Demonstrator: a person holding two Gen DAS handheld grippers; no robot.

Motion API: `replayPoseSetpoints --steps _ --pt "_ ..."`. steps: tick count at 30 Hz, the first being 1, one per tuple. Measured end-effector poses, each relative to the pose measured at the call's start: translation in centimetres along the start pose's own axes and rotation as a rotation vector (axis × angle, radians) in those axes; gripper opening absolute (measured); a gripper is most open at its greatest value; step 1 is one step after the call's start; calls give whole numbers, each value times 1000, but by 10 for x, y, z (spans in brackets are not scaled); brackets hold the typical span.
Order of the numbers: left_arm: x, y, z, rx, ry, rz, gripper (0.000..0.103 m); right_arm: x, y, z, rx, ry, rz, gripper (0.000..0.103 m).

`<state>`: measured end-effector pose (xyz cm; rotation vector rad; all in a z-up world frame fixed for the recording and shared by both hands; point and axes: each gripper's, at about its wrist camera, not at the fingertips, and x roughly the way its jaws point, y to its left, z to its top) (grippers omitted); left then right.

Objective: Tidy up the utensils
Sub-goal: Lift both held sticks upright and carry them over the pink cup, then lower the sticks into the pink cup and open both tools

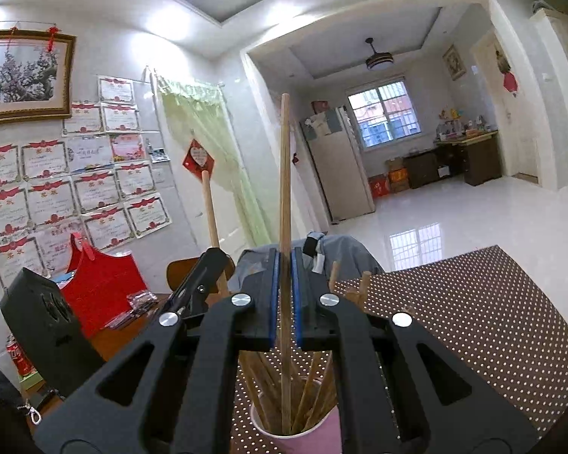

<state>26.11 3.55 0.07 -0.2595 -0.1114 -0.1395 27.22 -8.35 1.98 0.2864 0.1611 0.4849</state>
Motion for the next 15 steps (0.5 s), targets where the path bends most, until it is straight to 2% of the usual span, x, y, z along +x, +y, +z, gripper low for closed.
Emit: replayPoseSetpoints --steps 15 --pt "11 4 -27 50 81 44 5 11 6 -10 -38 23 -27 7"
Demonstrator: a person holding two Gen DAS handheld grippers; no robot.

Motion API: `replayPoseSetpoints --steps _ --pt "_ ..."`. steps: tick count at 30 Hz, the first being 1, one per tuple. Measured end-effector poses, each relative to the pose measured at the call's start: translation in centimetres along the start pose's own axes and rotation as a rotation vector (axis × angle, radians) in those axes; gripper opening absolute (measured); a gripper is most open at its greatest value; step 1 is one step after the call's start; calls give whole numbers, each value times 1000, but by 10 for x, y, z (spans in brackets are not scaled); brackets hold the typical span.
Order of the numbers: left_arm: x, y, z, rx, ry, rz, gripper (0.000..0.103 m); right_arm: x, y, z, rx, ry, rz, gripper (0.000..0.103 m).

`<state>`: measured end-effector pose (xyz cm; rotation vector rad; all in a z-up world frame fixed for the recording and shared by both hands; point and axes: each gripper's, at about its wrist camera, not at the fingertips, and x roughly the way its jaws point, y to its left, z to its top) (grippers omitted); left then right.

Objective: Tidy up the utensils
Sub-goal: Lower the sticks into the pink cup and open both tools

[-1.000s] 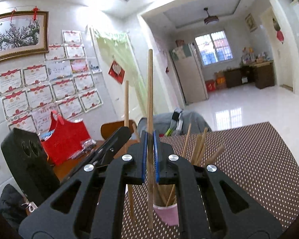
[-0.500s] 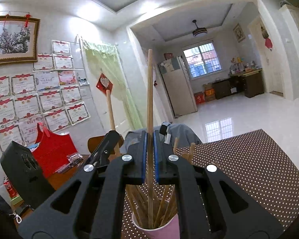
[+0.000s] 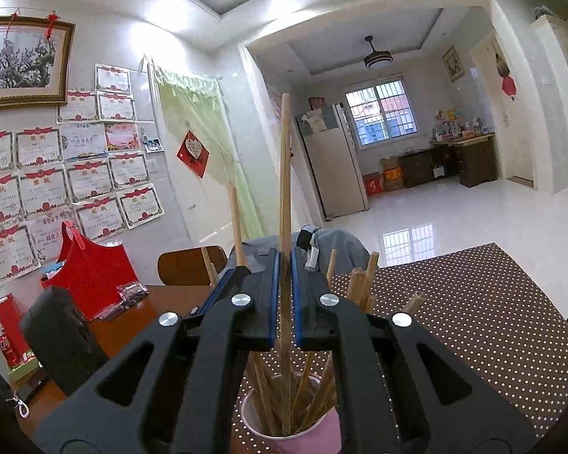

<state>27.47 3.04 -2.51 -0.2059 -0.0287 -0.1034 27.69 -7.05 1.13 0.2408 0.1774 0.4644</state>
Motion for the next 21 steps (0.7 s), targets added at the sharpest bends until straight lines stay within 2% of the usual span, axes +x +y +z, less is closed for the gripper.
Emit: replayPoseSetpoints --steps 12,13,14,19,21 --pt "-12 13 -13 -21 191 24 6 10 4 -6 -4 53 5 7" --pt "-13 14 -13 -25 203 28 12 10 5 -6 -4 57 8 7" --pt "-14 15 -11 -29 219 35 23 10 5 -7 -5 59 8 7" --pt "-21 21 1 -46 264 93 33 9 11 -10 -17 67 14 7" --pt "-25 22 9 -52 274 92 38 8 14 -11 -25 70 13 7"
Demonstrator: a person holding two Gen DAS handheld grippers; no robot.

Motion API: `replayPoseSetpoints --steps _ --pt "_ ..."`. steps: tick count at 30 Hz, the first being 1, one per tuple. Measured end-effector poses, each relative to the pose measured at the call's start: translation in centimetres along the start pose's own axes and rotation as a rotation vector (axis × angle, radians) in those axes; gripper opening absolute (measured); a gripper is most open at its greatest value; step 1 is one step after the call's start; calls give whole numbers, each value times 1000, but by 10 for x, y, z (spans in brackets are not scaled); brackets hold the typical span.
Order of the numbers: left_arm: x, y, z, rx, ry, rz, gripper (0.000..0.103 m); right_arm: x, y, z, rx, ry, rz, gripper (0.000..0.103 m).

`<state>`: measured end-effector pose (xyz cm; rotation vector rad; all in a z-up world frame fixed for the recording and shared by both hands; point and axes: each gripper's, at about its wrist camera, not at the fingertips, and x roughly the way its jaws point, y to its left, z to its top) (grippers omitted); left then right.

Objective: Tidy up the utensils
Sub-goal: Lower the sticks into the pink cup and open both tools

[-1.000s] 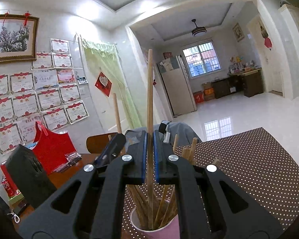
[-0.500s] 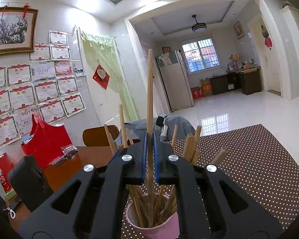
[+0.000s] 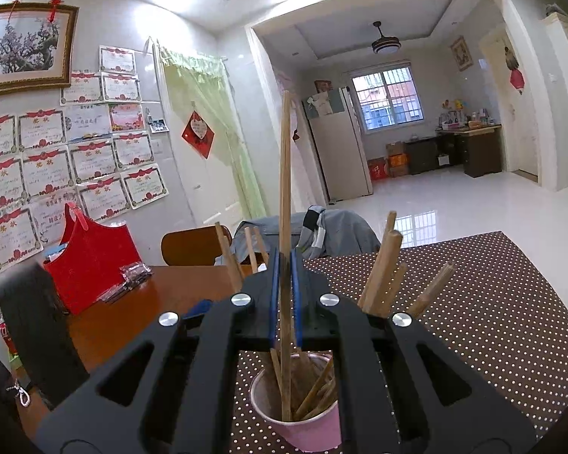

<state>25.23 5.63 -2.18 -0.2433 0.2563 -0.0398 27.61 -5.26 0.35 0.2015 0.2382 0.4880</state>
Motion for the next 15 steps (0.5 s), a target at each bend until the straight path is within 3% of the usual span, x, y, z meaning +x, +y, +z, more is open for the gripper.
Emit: replayPoseSetpoints --steps 4,8,15 --pt "-6 -7 11 83 30 71 42 -3 5 -4 -9 6 -7 7" --pt "-9 -9 15 115 52 138 53 -5 6 -9 -11 20 -24 7" --pt "-7 1 19 62 103 128 53 -7 4 -18 -5 48 -55 7"
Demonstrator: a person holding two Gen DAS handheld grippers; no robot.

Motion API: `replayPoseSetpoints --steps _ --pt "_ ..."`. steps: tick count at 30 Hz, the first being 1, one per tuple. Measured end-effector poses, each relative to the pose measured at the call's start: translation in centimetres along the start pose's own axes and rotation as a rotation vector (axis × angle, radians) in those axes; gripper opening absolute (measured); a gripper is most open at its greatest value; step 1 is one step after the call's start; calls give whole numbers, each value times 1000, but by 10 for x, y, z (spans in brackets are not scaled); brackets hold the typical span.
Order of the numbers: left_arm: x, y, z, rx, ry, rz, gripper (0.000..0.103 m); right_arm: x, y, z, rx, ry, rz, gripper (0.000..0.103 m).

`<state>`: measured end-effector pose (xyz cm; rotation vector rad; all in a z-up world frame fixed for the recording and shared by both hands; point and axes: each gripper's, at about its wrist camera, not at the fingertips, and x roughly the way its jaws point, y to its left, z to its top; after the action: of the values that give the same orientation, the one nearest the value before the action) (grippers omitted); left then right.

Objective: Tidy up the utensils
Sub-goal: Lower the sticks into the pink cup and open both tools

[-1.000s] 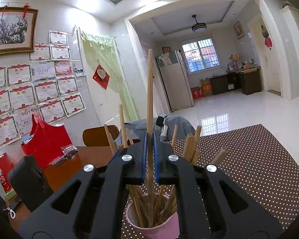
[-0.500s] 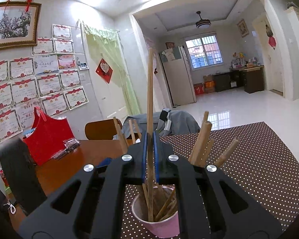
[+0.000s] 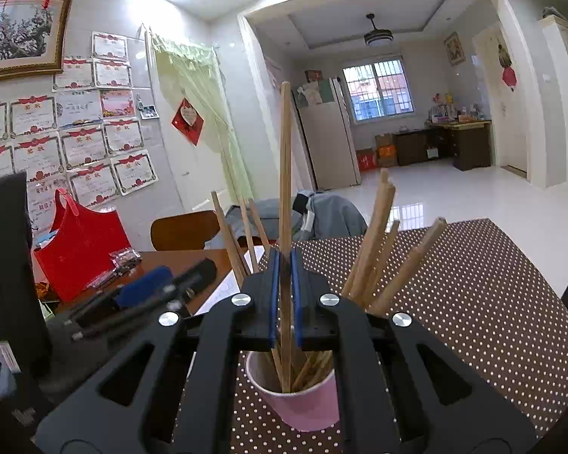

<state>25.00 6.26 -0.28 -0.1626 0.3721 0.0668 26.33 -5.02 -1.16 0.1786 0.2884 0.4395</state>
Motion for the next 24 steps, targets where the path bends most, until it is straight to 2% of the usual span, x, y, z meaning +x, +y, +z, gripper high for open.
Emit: replayPoseSetpoints --steps 8,12,24 --pt "2 10 5 -52 19 0 53 9 -2 -18 -4 53 -27 7" --pt "3 6 4 -40 26 -10 53 13 -8 -28 9 81 -32 7" --pt "-11 6 -5 -5 39 0 53 2 -8 -26 29 88 -32 8"
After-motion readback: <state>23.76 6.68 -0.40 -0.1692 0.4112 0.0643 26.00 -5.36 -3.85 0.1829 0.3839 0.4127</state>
